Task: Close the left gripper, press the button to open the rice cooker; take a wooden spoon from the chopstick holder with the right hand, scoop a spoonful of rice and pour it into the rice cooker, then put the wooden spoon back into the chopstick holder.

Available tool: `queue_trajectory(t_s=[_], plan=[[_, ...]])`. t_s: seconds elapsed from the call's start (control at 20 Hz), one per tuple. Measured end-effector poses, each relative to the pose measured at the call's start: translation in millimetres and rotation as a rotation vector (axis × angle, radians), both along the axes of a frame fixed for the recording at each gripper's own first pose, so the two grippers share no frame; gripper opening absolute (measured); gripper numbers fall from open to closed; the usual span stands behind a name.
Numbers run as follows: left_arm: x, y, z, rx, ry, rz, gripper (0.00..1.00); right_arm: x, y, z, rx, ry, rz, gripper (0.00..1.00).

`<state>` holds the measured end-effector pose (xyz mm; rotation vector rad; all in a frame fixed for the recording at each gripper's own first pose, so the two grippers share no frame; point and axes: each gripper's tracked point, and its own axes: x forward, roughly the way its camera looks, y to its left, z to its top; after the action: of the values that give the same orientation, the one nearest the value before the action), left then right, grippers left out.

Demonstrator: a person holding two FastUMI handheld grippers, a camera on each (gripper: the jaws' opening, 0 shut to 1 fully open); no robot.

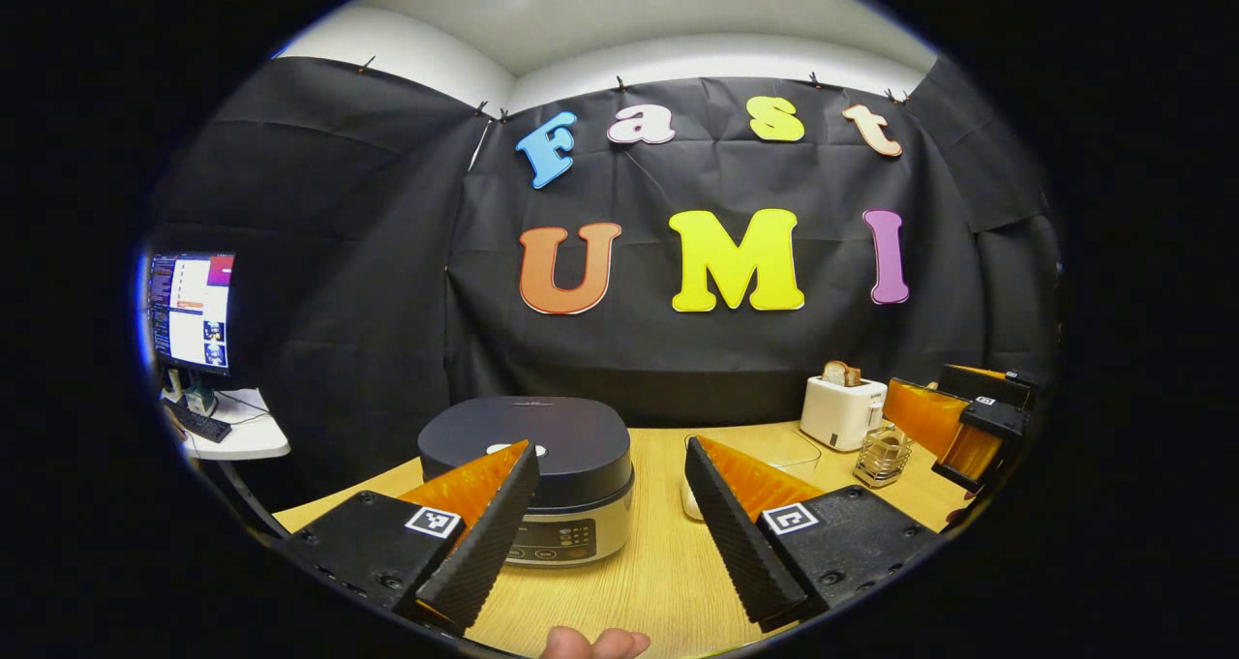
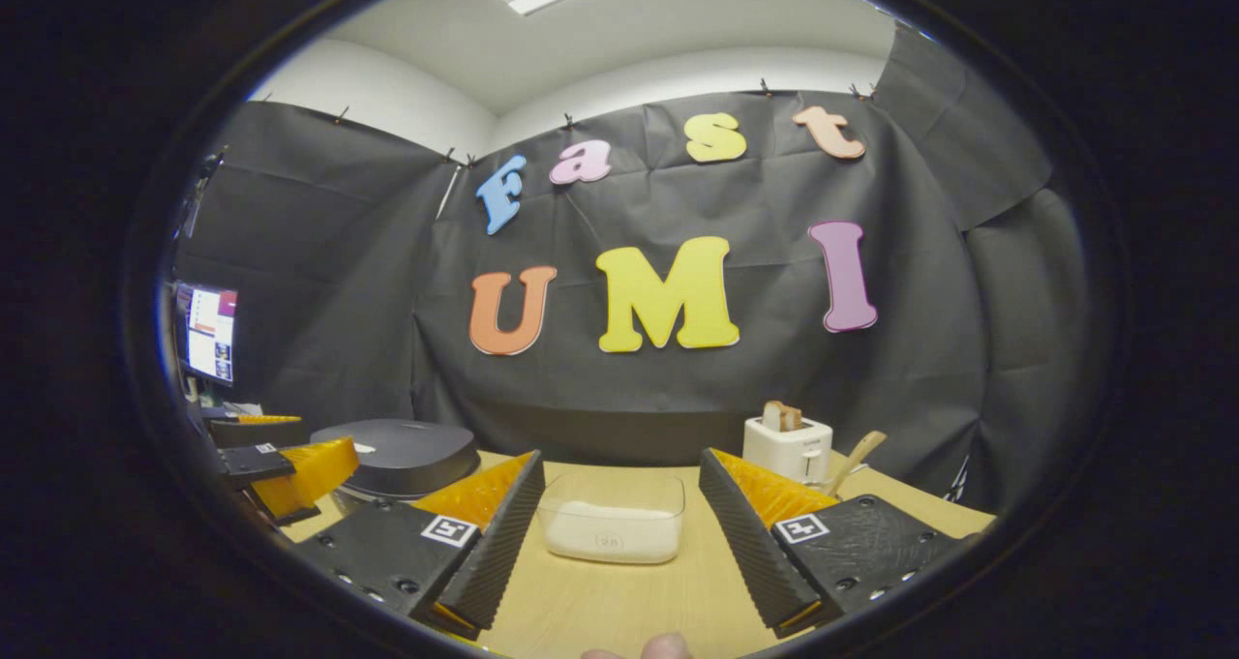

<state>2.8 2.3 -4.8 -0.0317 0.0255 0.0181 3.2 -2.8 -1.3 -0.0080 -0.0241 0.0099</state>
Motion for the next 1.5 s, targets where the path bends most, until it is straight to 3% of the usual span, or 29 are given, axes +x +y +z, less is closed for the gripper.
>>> queue_trajectory(t_s=[0.05,0.1,0.2,0.25,0.45,0.6,1.0,1.3,1.5], plan=[[-1.1,2.2,0.0,0.001,-0.002,0.008,0.97,0.9,-0.9,-0.3,-0.005,0.0,0.003,0.92],[-0.1,1.0,-1.2,0.003,0.002,0.013,0.97,1.3,-2.7,-1.7,-0.009,0.0,0.005,0.95],[0.3,-2.3,-0.6,0.003,0.004,0.019,0.97,2.2,-8.1,-0.2,-0.001,-0.008,0.005,0.92],[-0.2,-2.9,-1.0,0.011,0.004,0.023,0.97,2.6,-9.0,-1.9,0.008,-0.005,0.011,0.95],[-0.2,-3.6,-6.3,0.027,0.022,0.037,0.97,2.9,-20.1,-5.3,0.009,0.007,0.021,0.95],[4.8,6.4,-10.2,0.037,0.07,0.05,0.97,2.2,-30.3,-7.6,0.016,0.012,0.03,0.92],[24.6,39.9,-5.4,0.038,0.197,0.023,0.99,8.2,-46.2,-27.5,0.049,0.062,0.067,0.95],[48.9,54.3,-13.1,0.018,0.382,-0.027,0.76,14.8,-52.8,-32.9,0.078,0.062,0.1,0.92],[67.4,71.5,-23.6,-0.036,0.512,0.018,0.59,18.5,-67.3,-33.2,0.106,0.06,0.095,0.95]])
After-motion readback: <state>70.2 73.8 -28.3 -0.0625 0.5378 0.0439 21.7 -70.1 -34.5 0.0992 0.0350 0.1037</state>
